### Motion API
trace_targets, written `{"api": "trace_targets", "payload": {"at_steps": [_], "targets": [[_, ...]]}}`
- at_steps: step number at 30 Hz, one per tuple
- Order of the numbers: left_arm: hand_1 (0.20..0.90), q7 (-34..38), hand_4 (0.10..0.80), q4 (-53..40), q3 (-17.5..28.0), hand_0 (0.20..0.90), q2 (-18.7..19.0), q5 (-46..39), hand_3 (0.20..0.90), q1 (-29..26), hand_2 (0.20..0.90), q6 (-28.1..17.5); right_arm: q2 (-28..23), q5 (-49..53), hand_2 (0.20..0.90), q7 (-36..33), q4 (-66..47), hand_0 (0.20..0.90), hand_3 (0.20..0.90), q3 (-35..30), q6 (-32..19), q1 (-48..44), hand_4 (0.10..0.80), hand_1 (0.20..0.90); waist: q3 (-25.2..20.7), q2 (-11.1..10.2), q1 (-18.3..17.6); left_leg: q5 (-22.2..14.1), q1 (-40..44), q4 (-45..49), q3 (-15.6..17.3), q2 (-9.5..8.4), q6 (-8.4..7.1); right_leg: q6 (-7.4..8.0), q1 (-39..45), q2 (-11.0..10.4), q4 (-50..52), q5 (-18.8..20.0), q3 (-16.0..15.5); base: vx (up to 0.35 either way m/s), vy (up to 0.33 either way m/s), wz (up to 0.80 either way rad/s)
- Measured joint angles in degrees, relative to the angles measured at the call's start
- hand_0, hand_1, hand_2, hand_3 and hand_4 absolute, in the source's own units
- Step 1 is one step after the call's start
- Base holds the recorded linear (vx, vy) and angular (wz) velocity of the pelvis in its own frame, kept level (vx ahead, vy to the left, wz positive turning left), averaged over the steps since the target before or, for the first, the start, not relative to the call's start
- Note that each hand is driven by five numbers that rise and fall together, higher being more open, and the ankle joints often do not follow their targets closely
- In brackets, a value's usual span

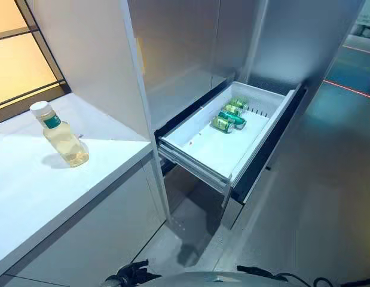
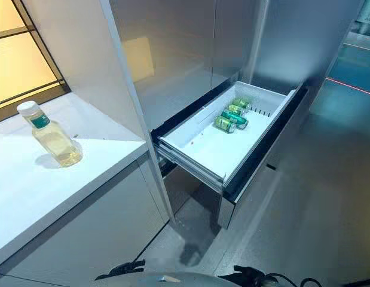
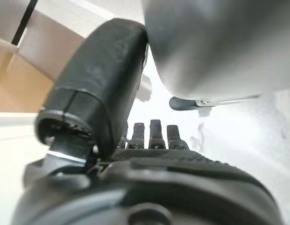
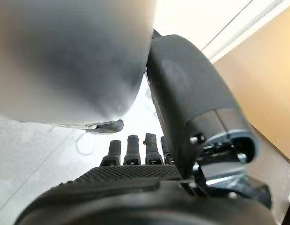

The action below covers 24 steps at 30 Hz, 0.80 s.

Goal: Put drinks into fridge and close the fridge

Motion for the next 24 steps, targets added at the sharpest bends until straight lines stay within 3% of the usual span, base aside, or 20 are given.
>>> {"api": "trace_targets", "payload": {"at_steps": [15,17,20,24], "targets": [[0.9,4.7,0.8,-0.5,-0.8,0.9,0.0,4.6,0.9,0.3,0.9,-3.9,0.1,-0.1,0.9,0.2,0.0,0.9,0.9,0.0,0.0,-0.1,0.8,0.9,0.2,-0.2,0.2,0.0,0.0,0.0,0.2,-0.01,0.0,0.0,0.0,0.0,0.0,0.0,0.0,0.0,0.0,0.0],[0.9,2.8,0.8,-0.9,-1.5,0.9,0.2,4.8,0.9,-0.1,0.9,-4.2,0.0,-0.1,0.9,0.4,0.0,0.9,0.9,0.0,0.1,-0.2,0.8,0.9,0.3,-0.1,0.1,0.0,0.0,0.0,0.2,-0.01,0.01,0.0,0.0,0.0,0.0,0.0,0.1,-0.011,0.022,-0.01],[0.9,-4.4,0.8,-6.9,-6.0,0.9,2.4,5.1,0.9,-0.3,0.9,-3.3,-0.5,-0.2,0.9,1.2,-0.9,0.9,0.9,0.1,0.6,-0.3,0.8,0.9,1.0,0.4,0.1,0.0,0.2,0.0,0.3,-0.01,0.05,0.01,-0.1,0.0,0.0,0.0,0.1,-0.027,0.056,-0.01],[0.9,-17.0,0.8,-21.6,-9.5,0.9,6.4,4.9,0.9,-1.9,0.9,2.3,-1.5,-0.8,0.9,2.4,-2.1,0.9,0.9,0.1,1.4,-0.6,0.8,0.9,1.8,1.7,-0.1,0.1,0.2,0.0,0.2,-0.05,0.08,0.03,-0.1,-0.1,0.0,0.0,0.2,-0.017,0.046,-0.01]]}}
